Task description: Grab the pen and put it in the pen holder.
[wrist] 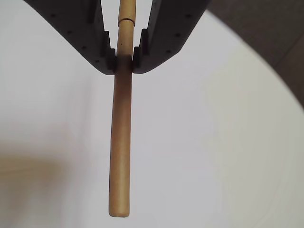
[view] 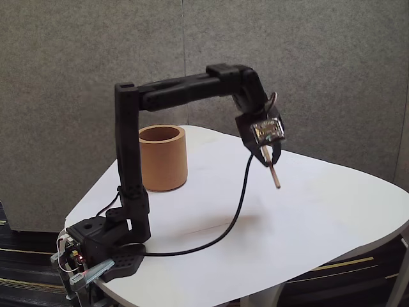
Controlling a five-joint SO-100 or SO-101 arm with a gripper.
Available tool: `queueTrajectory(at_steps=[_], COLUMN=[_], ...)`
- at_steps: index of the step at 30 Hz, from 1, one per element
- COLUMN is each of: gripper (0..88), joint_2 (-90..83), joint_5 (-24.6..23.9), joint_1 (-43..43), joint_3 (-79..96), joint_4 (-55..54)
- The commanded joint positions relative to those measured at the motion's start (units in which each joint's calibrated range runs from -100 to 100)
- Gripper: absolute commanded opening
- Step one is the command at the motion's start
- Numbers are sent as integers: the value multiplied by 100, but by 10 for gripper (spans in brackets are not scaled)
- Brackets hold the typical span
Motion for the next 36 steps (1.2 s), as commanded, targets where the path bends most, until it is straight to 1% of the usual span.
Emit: queueTrajectory(at_steps=[1, 3, 8, 14, 19, 24, 26, 31, 36], gripper=[5, 5, 5, 5, 4, 4, 4, 4, 4], joint_2=[-911, -1326, -2448, -3083, -3725, -4563, -4888, -5751, -6060], joint_5=[24, 224, 803, 1482, 2193, 2772, 2993, 3551, 3946], joint_1=[-244, -522, -1569, -2828, -3487, -3758, -3765, -3758, -3831], joint_3=[-848, -957, -857, -587, 668, 2121, 2789, 4630, 5596], joint_4=[25, 25, 25, 25, -42, -161, -551, -2186, -3364])
